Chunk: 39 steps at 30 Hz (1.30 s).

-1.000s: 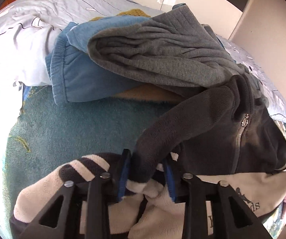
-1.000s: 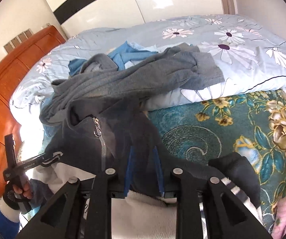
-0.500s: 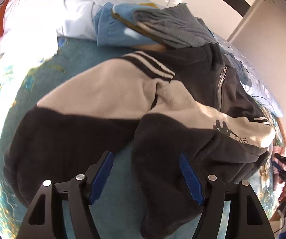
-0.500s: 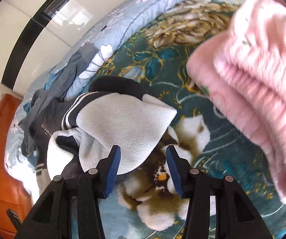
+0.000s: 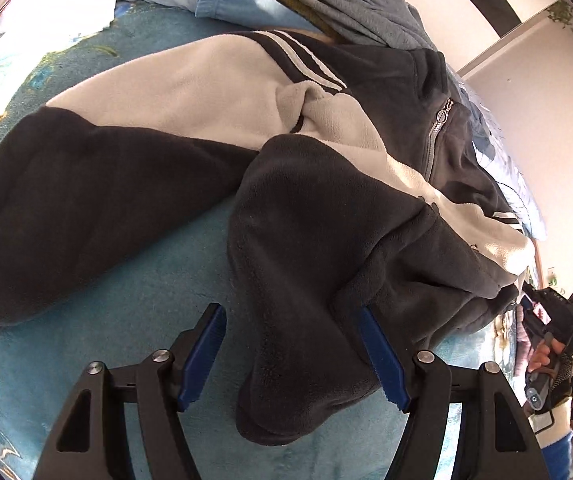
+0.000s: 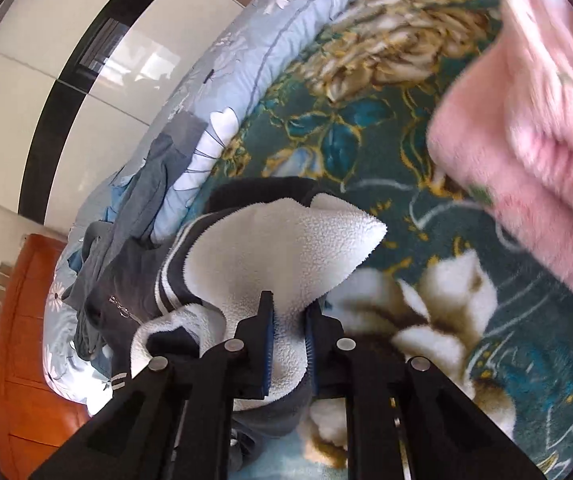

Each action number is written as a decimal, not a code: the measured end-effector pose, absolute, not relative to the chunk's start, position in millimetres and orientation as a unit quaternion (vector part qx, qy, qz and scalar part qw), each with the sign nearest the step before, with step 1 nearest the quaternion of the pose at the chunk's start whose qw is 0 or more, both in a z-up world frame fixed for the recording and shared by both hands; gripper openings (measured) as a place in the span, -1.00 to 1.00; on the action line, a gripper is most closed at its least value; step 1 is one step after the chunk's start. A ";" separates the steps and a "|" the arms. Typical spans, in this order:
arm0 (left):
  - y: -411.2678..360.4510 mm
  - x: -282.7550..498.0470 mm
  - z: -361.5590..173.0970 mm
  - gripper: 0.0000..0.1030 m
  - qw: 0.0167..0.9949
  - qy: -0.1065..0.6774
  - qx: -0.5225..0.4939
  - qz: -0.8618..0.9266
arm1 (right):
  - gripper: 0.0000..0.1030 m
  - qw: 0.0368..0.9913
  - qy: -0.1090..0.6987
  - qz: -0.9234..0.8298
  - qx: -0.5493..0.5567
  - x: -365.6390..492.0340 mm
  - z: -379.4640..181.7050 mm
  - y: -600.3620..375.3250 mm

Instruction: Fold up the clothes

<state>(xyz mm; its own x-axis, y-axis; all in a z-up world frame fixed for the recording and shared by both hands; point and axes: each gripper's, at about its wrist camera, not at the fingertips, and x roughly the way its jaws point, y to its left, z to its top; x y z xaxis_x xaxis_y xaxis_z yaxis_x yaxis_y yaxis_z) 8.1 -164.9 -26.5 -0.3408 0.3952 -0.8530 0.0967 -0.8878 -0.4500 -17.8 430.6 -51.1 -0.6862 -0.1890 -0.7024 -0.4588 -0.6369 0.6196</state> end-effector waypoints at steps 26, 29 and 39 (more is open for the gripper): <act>-155.3 10.1 -40.7 0.52 0.108 -0.201 -0.579 0.783 | -0.02 0.063 0.244 0.887 -0.387 6.0 9.5 407.7; -154.6 11.6 -43.1 0.62 0.113 -0.200 -0.575 0.785 | -0.01 -0.003 0.295 0.860 -0.417 13.1 -23.3 387.5; -161.6 13.6 -49.9 0.93 0.128 -0.252 -0.568 0.773 | -0.01 -0.017 0.320 0.827 -0.462 -3.3 -82.8 350.5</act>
<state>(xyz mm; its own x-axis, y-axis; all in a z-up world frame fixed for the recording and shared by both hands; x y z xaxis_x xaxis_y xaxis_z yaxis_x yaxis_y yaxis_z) 13.6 -161.6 -49.9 -0.3213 0.4843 -0.8138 0.0895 -0.8400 -0.5352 -3.3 350.5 -82.8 -0.5733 -0.3242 -0.7524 -0.2668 -0.7944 0.5456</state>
